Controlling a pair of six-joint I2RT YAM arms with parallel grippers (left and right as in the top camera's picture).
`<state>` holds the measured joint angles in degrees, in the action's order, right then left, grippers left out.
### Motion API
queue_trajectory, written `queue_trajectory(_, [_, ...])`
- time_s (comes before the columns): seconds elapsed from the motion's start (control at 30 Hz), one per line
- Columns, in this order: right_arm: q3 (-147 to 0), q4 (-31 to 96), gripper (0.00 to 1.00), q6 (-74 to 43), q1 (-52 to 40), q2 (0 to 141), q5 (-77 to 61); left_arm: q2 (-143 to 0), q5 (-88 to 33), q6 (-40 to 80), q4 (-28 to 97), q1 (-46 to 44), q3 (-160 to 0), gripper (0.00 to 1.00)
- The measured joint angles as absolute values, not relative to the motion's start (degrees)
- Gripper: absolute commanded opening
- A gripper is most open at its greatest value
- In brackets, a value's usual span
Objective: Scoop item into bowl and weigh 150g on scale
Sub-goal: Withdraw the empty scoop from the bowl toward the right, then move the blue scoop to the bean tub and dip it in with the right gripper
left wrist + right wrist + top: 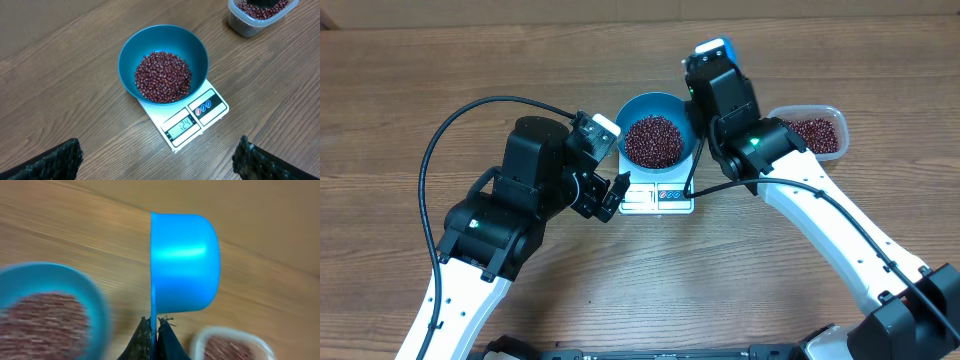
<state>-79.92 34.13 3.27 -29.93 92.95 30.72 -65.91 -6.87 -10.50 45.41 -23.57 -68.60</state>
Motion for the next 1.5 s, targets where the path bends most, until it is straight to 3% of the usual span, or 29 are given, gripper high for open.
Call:
queue_trajectory(0.27, [-79.9, 48.7, 0.04, -7.7, -21.6, 92.8, 43.2, -65.9, -6.9, -10.5, 45.4, -23.6, -68.6, 1.0])
queue_trajectory(0.5, [-79.9, 55.6, 0.04, -14.0, -12.6, 92.8, 30.3, -65.9, -6.9, -10.5, 45.4, -23.6, -68.6, 1.0])
queue_trajectory(1.5, [-76.3, 50.3, 0.04, -15.0, -8.6, 100.4, 12.5, -65.9, -6.9, -10.5, 45.4, -23.6, -68.6, 0.99])
